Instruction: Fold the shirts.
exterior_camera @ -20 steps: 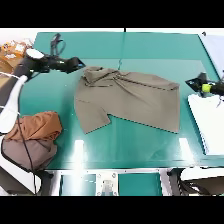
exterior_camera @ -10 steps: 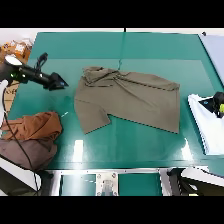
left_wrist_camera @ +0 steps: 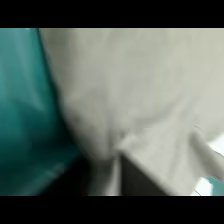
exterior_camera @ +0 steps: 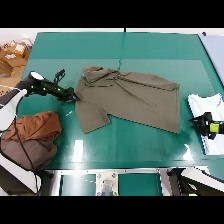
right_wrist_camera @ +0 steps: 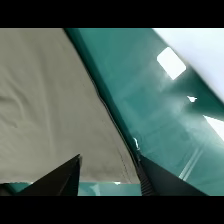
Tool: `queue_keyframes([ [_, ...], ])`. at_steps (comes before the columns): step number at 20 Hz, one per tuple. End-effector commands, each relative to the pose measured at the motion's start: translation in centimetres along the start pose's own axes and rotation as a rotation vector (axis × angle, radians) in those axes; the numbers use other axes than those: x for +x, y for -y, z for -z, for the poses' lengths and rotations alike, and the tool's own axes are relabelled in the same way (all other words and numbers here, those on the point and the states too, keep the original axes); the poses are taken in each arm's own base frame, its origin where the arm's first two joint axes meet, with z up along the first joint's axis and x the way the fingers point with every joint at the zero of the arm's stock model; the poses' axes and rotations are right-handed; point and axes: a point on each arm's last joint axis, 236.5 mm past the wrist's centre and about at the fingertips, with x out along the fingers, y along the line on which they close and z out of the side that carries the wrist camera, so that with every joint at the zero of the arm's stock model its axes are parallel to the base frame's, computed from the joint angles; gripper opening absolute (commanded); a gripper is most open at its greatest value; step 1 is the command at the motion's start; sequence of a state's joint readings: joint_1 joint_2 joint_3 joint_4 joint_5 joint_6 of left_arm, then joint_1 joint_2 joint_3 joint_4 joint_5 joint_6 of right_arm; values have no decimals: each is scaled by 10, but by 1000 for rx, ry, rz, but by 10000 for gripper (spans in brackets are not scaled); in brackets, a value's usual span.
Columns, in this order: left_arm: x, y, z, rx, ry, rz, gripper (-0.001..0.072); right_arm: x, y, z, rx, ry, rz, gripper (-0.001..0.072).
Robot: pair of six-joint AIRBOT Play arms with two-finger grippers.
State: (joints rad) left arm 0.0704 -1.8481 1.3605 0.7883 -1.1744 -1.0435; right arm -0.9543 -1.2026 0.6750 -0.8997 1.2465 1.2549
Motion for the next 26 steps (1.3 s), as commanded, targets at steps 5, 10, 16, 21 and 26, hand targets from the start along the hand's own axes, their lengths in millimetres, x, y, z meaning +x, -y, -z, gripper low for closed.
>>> queue_keyframes([
  [5,9,2,3,25,-12,-18,30,52,26,41,101,-61,36,441],
  [10,9,3,5,25,-22,-13,30,79,7,41,75,-68,9,438],
  [16,3,9,-1,46,-16,-11,28,73,-6,25,33,-35,-9,34],
  [21,-69,64,-36,190,89,-36,27,24,-82,2,-134,-15,-171,12],
  [26,-234,184,-63,463,460,-176,28,-145,-238,2,-525,335,-348,12],
])
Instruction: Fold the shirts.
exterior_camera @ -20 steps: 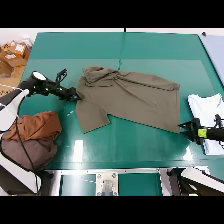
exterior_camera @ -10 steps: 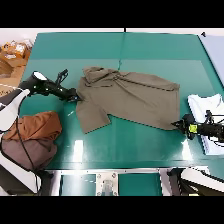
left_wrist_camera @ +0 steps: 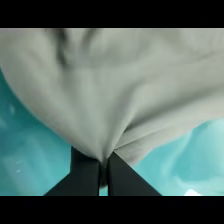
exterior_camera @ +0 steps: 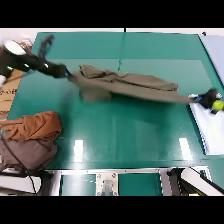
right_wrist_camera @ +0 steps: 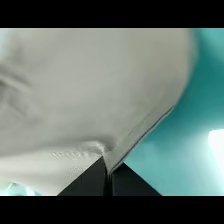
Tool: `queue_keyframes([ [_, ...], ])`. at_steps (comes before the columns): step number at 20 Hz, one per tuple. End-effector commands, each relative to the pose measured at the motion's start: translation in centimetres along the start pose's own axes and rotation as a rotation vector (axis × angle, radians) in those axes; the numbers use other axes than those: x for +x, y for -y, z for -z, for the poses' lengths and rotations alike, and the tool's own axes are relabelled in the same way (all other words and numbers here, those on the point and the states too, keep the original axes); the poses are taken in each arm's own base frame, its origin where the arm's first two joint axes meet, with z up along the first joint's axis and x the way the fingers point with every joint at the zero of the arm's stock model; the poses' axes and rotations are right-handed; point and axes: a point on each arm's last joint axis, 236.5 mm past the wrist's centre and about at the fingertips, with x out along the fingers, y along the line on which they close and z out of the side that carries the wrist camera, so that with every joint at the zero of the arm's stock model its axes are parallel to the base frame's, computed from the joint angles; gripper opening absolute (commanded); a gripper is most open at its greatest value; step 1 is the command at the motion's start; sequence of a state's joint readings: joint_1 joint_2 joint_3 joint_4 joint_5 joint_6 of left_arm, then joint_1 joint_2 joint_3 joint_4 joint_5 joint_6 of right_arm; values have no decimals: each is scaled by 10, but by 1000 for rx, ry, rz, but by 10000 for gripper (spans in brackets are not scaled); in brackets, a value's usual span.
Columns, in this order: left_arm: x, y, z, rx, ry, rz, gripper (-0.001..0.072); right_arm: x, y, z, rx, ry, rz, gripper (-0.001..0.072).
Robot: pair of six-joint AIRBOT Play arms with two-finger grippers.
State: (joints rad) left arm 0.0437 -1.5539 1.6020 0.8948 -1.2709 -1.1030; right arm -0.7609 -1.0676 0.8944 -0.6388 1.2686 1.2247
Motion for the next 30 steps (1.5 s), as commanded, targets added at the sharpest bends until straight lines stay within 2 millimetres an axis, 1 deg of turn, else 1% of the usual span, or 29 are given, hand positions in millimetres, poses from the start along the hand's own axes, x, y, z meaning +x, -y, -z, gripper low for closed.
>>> queue_keyframes([
  [1,-127,74,-61,193,289,-99,27,-99,-138,-30,-310,247,-92,12],
  [2,-170,103,-73,260,389,-124,27,-131,-175,-35,-400,346,-96,12],
  [3,-218,137,-80,332,504,-150,28,-166,-214,-36,-491,460,-103,12],
  [4,-261,169,-82,396,611,-173,28,-197,-248,-33,-552,561,-117,12],
  [5,-307,203,-77,461,721,-195,28,-230,-282,-26,-597,671,-140,13],
  [6,-347,235,-68,519,823,-214,28,-258,-309,-17,-642,768,-161,12],
  [7,-379,262,-55,565,901,-228,28,-283,-333,-7,-686,854,-177,13],
  [8,-405,285,-40,593,969,-232,29,-301,-348,3,-714,910,-186,13],
  [9,-422,301,-27,617,1010,-236,29,-313,-357,12,-733,946,-180,13],
  [10,-433,312,-15,637,1037,-241,29,-318,-358,16,-735,965,-163,13],
  [11,-440,318,-7,632,1054,-240,29,-319,-357,16,-721,967,-157,13],
  [13,-439,318,-5,627,1045,-239,29,-310,-347,10,-697,933,-145,13],
  [15,-418,299,-17,571,990,-220,30,-291,-326,-7,-642,878,-131,13],
  [16,-399,282,-28,527,946,-208,29,-278,-311,-17,-602,846,-121,12],
  [17,-377,262,-40,478,893,-194,30,-262,-294,-29,-568,807,-110,12],
  [19,-315,216,-60,370,756,-148,30,-218,-249,-53,-505,701,-78,12],
  [20,-276,193,-66,305,677,-100,30,-192,-227,-61,-480,647,-68,12],
  [21,-240,174,-69,237,609,-42,30,-162,-204,-69,-447,591,-63,12],
  [23,-164,135,-70,118,489,64,30,-97,-158,-79,-387,500,-45,12],
  [24,-132,112,-69,60,449,79,30,-64,-134,-84,-363,465,-24,12],
  [26,-70,57,-64,-59,386,59,30,-5,-85,-92,-279,411,29,12],
  [27,-43,32,-60,-112,359,46,30,22,-64,-95,-239,376,52,12],
  [28,-15,10,-54,-158,323,38,30,49,-45,-97,-196,333,69,12],
  [30,29,-22,-47,-233,290,45,30,98,-15,-98,-121,249,73,12],
])
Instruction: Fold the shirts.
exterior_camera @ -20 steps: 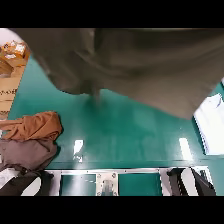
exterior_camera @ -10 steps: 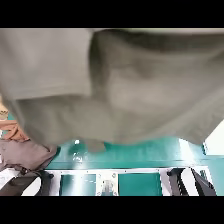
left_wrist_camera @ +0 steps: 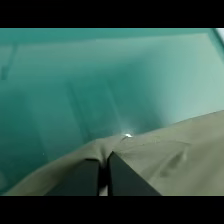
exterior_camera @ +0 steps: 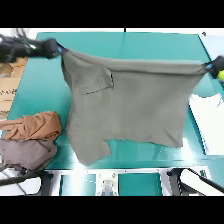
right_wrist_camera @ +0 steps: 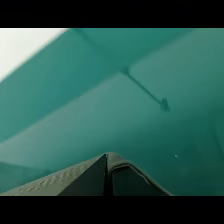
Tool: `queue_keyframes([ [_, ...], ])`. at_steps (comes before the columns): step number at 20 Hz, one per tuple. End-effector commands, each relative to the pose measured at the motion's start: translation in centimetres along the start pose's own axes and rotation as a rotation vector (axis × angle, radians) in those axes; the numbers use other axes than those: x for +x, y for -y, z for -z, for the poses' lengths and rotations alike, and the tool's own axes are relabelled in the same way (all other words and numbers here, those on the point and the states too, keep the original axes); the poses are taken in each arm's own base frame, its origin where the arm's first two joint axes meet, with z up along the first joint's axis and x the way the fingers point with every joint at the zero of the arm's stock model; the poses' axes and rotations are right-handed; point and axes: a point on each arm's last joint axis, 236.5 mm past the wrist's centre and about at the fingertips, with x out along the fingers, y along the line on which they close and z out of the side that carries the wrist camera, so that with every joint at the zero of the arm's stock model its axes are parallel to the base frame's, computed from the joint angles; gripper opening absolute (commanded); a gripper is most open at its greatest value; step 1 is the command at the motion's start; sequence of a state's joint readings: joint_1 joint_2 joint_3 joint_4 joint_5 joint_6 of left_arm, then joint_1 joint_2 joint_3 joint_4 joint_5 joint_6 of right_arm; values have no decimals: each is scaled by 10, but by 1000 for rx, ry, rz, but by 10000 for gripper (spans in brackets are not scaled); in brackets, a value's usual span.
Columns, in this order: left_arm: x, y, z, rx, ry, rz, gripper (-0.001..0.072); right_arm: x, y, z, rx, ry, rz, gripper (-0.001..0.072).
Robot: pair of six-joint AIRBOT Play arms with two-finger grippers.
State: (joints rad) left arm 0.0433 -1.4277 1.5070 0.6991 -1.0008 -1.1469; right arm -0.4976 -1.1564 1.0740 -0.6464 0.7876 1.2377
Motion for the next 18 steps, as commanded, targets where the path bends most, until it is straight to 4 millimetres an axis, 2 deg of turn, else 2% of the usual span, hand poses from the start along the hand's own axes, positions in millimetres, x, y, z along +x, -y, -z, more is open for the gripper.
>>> queue_keyframes([
  [1,73,-72,39,-172,-52,-24,29,84,55,42,102,-122,44,12],
  [4,102,-102,44,-229,-9,-41,30,130,80,48,182,-165,39,12],
  [6,105,-115,27,-246,81,-64,30,146,84,39,192,-163,27,12],
  [8,102,-119,3,-251,179,-73,30,155,81,26,178,-153,11,12],
  [10,99,-120,-9,-242,221,-78,29,160,74,16,161,-140,-3,12],
  [15,97,-119,-17,-221,253,-75,30,175,62,9,139,-128,-23,12],
  [18,99,-118,-7,-177,206,-79,30,180,55,15,123,-154,-38,12],
])
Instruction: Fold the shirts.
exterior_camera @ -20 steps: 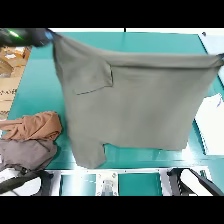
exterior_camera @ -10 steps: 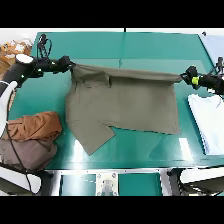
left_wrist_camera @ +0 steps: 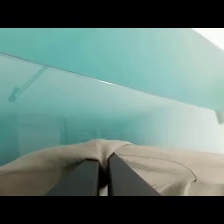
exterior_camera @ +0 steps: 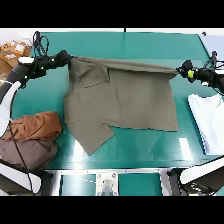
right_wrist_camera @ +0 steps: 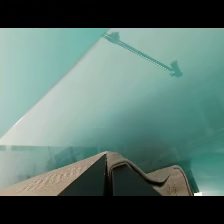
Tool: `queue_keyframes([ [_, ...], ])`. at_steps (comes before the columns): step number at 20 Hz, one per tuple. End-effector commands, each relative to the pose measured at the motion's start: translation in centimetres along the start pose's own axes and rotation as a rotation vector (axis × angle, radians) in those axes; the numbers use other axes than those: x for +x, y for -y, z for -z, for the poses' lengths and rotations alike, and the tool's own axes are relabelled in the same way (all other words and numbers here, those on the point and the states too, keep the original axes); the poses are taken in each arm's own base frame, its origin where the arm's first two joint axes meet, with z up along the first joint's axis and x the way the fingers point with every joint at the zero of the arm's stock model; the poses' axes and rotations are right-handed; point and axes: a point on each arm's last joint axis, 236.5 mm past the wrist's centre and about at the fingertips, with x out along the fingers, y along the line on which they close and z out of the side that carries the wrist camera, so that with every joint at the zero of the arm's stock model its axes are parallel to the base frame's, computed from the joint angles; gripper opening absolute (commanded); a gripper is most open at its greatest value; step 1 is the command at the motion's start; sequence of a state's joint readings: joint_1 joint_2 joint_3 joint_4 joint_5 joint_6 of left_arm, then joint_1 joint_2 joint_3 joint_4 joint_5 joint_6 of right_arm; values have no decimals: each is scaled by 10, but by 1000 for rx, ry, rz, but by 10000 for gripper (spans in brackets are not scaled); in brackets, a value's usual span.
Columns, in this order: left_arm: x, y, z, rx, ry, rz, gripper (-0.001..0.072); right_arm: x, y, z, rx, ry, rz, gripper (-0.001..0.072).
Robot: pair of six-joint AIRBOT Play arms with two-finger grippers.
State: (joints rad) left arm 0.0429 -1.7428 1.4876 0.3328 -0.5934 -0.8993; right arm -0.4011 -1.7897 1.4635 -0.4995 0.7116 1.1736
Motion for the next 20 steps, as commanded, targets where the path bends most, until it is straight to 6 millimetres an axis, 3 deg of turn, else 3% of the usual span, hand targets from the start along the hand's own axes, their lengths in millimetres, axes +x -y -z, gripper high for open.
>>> queue_keyframes([
  [1,-1,-4,16,65,-71,-9,29,5,-2,10,-32,-53,-3,11],
  [5,-16,-34,81,133,-358,-121,30,-18,39,58,-111,-288,126,9],
  [9,-27,-51,126,93,-487,-150,29,-27,80,105,-97,-421,228,9],
  [11,-30,-55,141,73,-529,-149,29,-28,84,116,-88,-449,235,9],
  [15,-43,-44,163,37,-635,-110,30,-40,74,114,-76,-460,225,12],
  [16,-48,-40,169,30,-667,-97,32,-48,72,115,-75,-475,221,64],
  [17,-54,-35,174,22,-699,-83,231,-59,72,114,-78,-493,227,174],
  [18,-61,-31,177,-12,-733,-77,452,-71,77,112,-63,-507,255,177],
  [20,-82,-16,182,-58,-837,-49,469,-100,95,104,-17,-515,343,201],
])
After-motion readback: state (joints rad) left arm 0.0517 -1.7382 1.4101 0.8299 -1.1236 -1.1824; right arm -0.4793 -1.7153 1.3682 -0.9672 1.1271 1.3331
